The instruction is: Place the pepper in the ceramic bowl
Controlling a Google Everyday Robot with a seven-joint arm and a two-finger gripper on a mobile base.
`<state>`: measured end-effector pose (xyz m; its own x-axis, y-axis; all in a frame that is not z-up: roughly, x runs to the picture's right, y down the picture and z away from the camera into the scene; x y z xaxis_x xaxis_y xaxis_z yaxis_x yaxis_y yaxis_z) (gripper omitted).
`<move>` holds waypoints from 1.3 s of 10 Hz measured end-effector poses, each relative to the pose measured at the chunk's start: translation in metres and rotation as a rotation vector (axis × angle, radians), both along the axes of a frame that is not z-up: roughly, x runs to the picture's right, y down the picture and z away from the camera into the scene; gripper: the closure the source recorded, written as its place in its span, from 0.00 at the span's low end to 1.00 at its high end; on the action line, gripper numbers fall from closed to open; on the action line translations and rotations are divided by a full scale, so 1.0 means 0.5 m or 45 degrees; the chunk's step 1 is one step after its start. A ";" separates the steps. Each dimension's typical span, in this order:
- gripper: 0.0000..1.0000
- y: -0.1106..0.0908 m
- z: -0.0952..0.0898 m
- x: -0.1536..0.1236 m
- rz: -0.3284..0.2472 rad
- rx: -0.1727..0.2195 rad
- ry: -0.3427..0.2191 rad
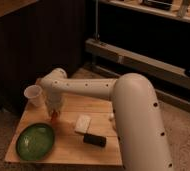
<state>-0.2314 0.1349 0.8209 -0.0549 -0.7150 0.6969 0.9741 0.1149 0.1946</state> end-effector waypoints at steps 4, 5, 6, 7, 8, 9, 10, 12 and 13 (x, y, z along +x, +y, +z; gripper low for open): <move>0.98 -0.008 -0.030 -0.002 -0.027 -0.027 -0.064; 0.99 -0.008 -0.039 -0.005 -0.025 -0.020 -0.048; 0.99 -0.009 -0.049 -0.006 -0.025 -0.015 -0.051; 0.99 -0.008 -0.052 -0.005 -0.023 -0.019 -0.056; 0.99 -0.006 -0.056 -0.007 -0.030 -0.021 -0.073; 0.99 -0.005 -0.062 -0.012 -0.041 -0.020 -0.088; 0.99 -0.006 -0.070 -0.015 -0.049 -0.018 -0.092; 0.99 -0.002 -0.087 -0.023 -0.067 -0.021 -0.098; 0.99 -0.001 -0.093 -0.025 -0.072 -0.023 -0.099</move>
